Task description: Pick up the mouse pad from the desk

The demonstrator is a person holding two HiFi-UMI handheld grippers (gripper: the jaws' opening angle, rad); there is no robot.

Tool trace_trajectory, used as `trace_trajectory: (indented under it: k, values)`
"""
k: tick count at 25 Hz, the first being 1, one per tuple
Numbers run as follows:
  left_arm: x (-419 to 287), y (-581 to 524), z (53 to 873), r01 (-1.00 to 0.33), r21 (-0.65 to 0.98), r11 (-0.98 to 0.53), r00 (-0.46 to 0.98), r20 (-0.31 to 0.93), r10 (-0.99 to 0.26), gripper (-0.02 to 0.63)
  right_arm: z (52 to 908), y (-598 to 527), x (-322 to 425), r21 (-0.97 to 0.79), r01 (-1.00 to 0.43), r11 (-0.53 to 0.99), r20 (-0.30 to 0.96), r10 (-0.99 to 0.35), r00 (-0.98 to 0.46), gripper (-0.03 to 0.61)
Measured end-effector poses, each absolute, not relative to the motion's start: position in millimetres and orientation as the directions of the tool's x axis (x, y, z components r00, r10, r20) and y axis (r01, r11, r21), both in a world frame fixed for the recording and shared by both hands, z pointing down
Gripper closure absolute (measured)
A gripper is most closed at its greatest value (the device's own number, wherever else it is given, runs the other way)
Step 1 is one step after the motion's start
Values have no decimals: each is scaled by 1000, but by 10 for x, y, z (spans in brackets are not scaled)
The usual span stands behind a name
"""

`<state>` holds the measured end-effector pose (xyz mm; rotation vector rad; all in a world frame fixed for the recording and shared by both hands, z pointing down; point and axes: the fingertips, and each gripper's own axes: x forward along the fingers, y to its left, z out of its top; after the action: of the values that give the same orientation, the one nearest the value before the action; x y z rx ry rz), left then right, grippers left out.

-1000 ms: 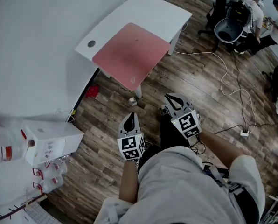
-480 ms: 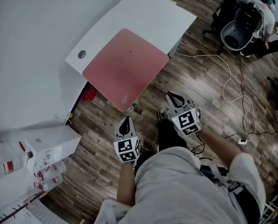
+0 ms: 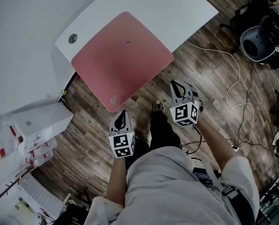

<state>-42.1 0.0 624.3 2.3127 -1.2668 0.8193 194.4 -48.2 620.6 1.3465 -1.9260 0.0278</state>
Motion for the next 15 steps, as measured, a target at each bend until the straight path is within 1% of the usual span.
trace_trajectory:
  k: [3,6,7,8,9,13,15]
  values:
    - [-372,-44,6341,-868,49,-494,397,665,-632,601,6420,-634,2091,505,-713,487,602,-790,-113,535]
    - [-343,-86,6412,-879,34,-476,373,672,-640,601,6540,-812,2142,631,-587,508,578,-812,-82,529]
    - [-330,-87,6429,-883,32,-469,366,673,-643,601,6595,-858,2142,661,-540,521,577,-813,-77,488]
    - [-312,-80,6448,-886,33,-462,360,675,-644,601,6664,-894,2141,683,-495,538,583,-809,-74,417]
    - [-294,-72,6472,-890,34,-455,355,678,-644,601,6734,-929,2142,701,-450,553,591,-804,-68,393]
    - [-264,-104,6551,-899,23,-437,333,685,-648,601,6956,-1094,2105,780,-243,577,585,-810,-45,378]
    - [-273,-131,6530,-907,24,-420,323,678,-660,601,7048,-1150,2049,793,-173,584,585,-809,-48,370]
